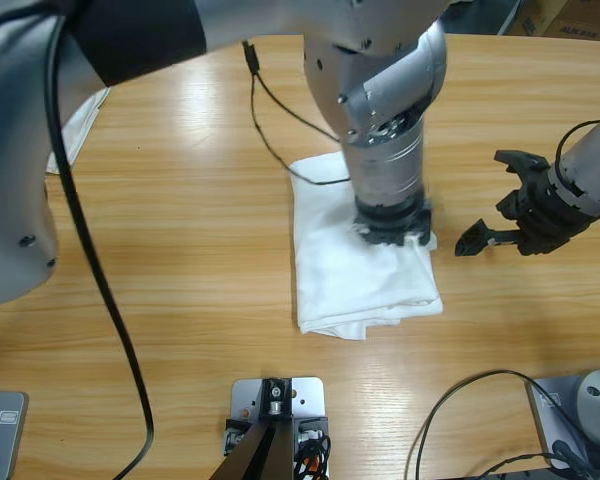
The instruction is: Fold clothes
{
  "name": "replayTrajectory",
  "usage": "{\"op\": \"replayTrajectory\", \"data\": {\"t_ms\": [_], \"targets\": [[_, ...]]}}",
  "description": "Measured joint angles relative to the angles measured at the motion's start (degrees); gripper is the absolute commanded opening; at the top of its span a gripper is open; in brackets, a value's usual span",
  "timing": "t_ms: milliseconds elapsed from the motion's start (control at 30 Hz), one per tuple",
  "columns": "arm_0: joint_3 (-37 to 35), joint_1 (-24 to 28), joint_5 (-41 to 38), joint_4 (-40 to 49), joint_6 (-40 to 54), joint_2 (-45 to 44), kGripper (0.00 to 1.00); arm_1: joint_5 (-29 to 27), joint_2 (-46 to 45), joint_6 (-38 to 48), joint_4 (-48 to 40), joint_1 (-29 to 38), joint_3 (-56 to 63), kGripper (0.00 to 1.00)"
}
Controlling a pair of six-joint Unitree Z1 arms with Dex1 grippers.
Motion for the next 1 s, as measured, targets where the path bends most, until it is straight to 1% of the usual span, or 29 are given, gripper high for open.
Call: {"op": "replayTrajectory", "data": {"t_ms": [67, 133, 167, 200, 233, 267, 300, 367, 400, 467, 500, 533, 633, 767, 867, 1000], "targets": [[-0.14, 0.36, 1.98, 4.78, 0.37, -0.02, 0.881, 0.0, -3.24, 0.0, 0.07, 0.48, -0.49, 0.935], [-0.17, 1.41, 4.97, 6.83, 2.02, -0.25, 0.863, -0.3, -7.41, 0.0, 1.04, 1.75, -2.13, 0.929], [-0.17, 2.18, 6.05, 7.46, 2.94, -0.55, 0.862, -0.76, -9.13, 0.0, 1.99, 2.72, -3.21, 0.878], [-0.17, 3.18, 6.63, 7.87, 3.71, -1.07, 0.862, -1.31, -10.75, 0.0, 3.22, 4.06, -4.54, 0.787], [-0.17, 4.07, 6.9, 8.11, 4.22, -1.6, 0.862, -1.85, -11.87, 0.0, 4.26, 5.23, -5.62, 0.665], [-0.17, 4.91, 7.01, 8.23, 4.45, -2.3, 0.862, -2.19, -12.88, 0.0, 5.14, 6.4, -6.51, 0.609], [-0.17, 5.71, 7.03, 8.31, 4.48, -3.18, 0.862, -2.44, -13.66, 0.0, 5.68, 7.36, -7.22, 0.526], [-0.17, 6.94, 7.03, 8.36, 4.48, -5.3, 0.862, -2.7, -14.26, 0.0, 6.04, 9.54, -7.85, 0.044], [-0.17, 7.24, 7.03, 8.37, 4.48, -6.52, 0.862, -2.69, -14.3, -0.04, 6.04, 10.72, -7.96, 0.0], [-0.17, 7.47, 7.04, 8.38, 4.5, -8.94, 0.845, -2.24, -14.1, -0.73, 5.69, 13.58, -8.47, 0.0], [-0.17, 7.56, 7.08, 8.41, 4.57, -9.89, 0.792, -1.82, -13.65, -1.77, 4.9, 15.13, -8.97, 0.0], [-0.17, 7.77, 7.31, 8.45, 4.78, -10.55, 0.775, -1.5, -12.82, -3.08, 3.73, 16.61, -9.4, 0.0], [-0.17, 9.48, 8.21, 8.51, 6.46, -11.64, 0.766, -0.95, -10.01, -5.11, 0.07, 19.57, -10.55, 0.0], [-0.17, 13.08, 8.52, 8.52, 9.9, -11.57, 0.743, 0.48, -7.55, -5.41, -1.13, 20.4, -13.09, 0.0], [-0.17, 14.04, 8.57, 8.54, 12.12, -9.8, 0.741, 2.85, -5.51, -5.71, -2.1, 21.35, -13.72, 0.0], [-0.17, 14.08, 8.57, 8.57, 12.82, -3.93, 0.743, 5.29, -1.6, -6.31, -5.83, 23.49, -13.69, 0.0]]}}
